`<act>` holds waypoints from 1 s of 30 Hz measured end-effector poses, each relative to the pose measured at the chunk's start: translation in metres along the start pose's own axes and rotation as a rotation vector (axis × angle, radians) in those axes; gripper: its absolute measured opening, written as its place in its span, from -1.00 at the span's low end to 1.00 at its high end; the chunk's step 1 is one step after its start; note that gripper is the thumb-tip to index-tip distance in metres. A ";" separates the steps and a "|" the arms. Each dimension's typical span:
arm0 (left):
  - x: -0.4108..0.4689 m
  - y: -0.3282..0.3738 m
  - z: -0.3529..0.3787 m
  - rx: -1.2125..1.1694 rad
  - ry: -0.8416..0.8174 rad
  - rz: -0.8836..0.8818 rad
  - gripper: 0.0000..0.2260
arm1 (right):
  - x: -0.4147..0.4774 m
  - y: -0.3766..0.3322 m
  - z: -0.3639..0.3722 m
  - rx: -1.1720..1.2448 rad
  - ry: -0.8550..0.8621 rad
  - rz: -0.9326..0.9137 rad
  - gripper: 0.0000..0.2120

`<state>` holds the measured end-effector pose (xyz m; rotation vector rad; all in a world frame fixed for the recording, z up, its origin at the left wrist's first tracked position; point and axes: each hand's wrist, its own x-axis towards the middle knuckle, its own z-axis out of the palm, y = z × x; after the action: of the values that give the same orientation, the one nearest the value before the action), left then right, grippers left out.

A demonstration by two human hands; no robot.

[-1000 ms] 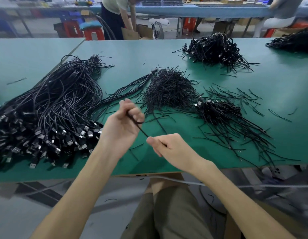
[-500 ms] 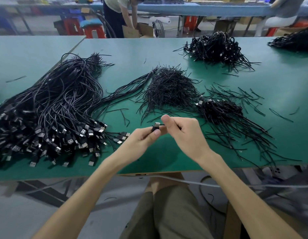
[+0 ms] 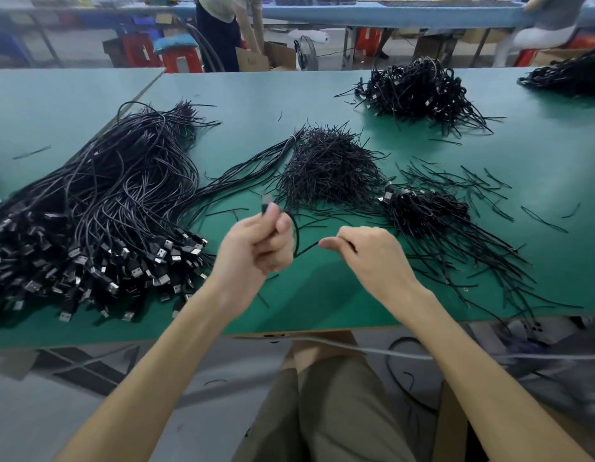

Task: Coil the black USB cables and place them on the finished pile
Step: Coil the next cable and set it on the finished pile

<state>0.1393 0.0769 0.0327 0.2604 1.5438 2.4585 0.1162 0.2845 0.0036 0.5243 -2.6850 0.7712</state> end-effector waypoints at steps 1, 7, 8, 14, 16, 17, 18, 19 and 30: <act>-0.001 -0.004 0.003 0.150 -0.010 0.025 -0.70 | 0.002 -0.001 -0.001 -0.008 0.023 0.005 -0.49; -0.002 -0.024 0.013 0.603 -0.214 -0.015 -0.67 | 0.001 -0.014 -0.002 0.114 0.040 0.089 -0.57; -0.002 -0.025 0.012 0.675 -0.207 -0.010 -0.68 | 0.000 -0.017 -0.002 0.188 0.051 0.109 -0.52; 0.001 -0.035 0.003 0.602 -0.057 0.079 -0.64 | -0.008 -0.040 0.001 0.433 0.089 0.141 -0.44; 0.003 -0.038 0.004 0.348 -0.028 0.021 -0.63 | -0.013 -0.045 0.004 0.472 0.068 0.139 -0.48; 0.005 -0.039 0.004 0.162 -0.020 -0.029 -0.64 | -0.016 -0.048 0.007 0.501 0.048 0.137 -0.50; 0.007 -0.038 0.005 -0.031 -0.013 -0.088 -0.59 | -0.020 -0.050 0.012 0.525 0.030 0.134 -0.53; 0.009 -0.037 0.006 -0.193 -0.004 -0.131 -0.54 | -0.023 -0.053 0.016 0.534 0.017 0.128 -0.55; 0.009 -0.021 0.003 -0.488 0.089 -0.084 -0.70 | -0.029 -0.048 0.022 0.466 -0.106 0.256 -0.65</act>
<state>0.1330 0.0904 0.0156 -0.0008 0.9113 2.7061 0.1584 0.2417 -0.0036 0.3285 -2.6983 1.4985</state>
